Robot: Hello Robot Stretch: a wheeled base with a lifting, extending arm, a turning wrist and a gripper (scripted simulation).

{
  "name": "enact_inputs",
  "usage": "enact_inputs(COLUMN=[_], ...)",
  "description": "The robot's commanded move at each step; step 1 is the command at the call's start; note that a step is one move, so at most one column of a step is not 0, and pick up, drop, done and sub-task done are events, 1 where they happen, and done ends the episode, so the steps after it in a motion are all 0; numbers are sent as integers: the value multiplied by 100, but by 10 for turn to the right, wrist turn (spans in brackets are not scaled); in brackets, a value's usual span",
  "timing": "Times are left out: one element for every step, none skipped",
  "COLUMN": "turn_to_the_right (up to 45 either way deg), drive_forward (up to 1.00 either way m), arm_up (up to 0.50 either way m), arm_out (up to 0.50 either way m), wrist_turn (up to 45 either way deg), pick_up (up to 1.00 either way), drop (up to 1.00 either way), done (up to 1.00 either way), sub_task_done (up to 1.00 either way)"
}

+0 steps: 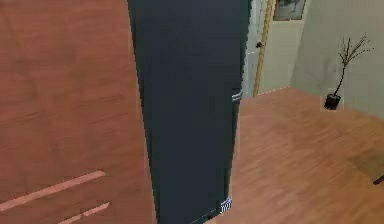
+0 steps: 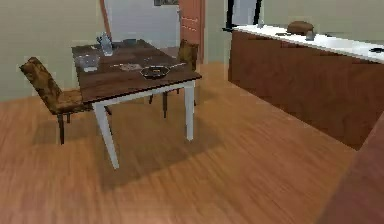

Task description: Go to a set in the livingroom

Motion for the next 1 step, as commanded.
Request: enact_inputs(turn_to_the_right=[450], drive_forward=[0], arm_up=[0], arm_out=[0], wrist_turn=[0], pick_up=[0], drop=[0], done=[0], sub_task_done=[0])
